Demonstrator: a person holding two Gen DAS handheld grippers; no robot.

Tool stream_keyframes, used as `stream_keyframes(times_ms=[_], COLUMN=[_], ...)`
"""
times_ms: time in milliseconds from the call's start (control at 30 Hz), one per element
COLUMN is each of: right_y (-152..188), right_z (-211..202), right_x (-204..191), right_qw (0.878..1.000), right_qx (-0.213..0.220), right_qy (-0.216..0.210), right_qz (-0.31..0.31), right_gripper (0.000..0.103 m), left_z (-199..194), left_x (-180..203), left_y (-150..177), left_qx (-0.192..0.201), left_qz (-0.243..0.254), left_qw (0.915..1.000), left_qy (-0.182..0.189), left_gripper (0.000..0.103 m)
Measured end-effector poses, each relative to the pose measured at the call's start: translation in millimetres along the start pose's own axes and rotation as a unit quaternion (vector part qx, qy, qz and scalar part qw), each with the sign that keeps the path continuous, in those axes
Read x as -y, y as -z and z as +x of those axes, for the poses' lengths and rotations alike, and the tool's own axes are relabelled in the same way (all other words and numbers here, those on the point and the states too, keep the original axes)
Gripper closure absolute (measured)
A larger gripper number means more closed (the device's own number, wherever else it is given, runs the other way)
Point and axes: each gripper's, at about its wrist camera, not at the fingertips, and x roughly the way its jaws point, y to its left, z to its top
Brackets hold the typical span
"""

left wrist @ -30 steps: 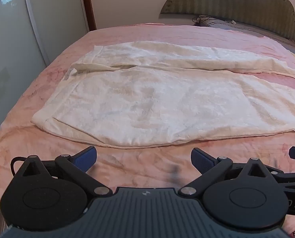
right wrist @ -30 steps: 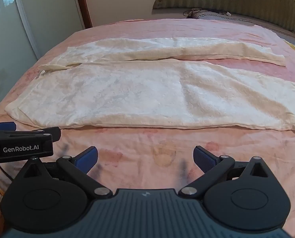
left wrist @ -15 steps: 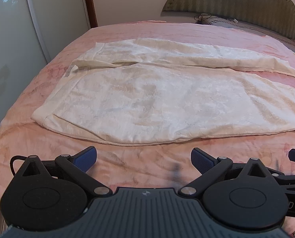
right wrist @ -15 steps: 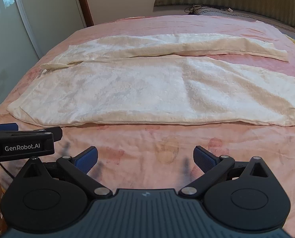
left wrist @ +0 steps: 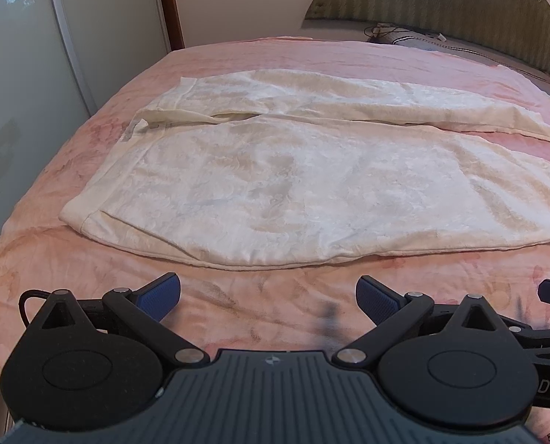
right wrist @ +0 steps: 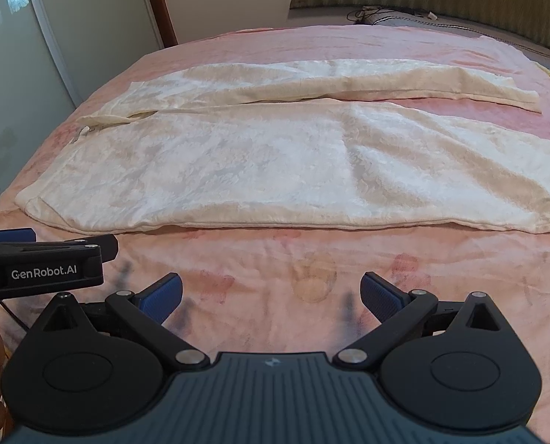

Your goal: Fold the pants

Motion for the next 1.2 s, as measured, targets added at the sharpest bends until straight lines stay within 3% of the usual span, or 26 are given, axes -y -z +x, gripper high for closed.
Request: stream_keyframes(times_ms=[967,1100,1200], right_y=[-10,-15,-25], right_z=[11,13,13], right_x=[6,7,10], right_qw=[1.000,1.000,0.996], right_qx=[-0.006,0.005,0.033], right_qy=[-0.011,-0.026,-0.076], right_qz=[-0.003,-0.009,-0.028], right_gripper=[0.000,0.000,0.000], left_z=[20,25,24], left_x=[-13,-14,-22], left_y=[-1,-3,-9], left_qx=[-0.010,0.001,0.018], left_qz=[-0.006,0.003,-0.002], left_qw=[0.9996,0.9994,0.9997], left_qy=[-0.026,-0.033,-0.017], left_gripper=[0.000,0.000,0.000])
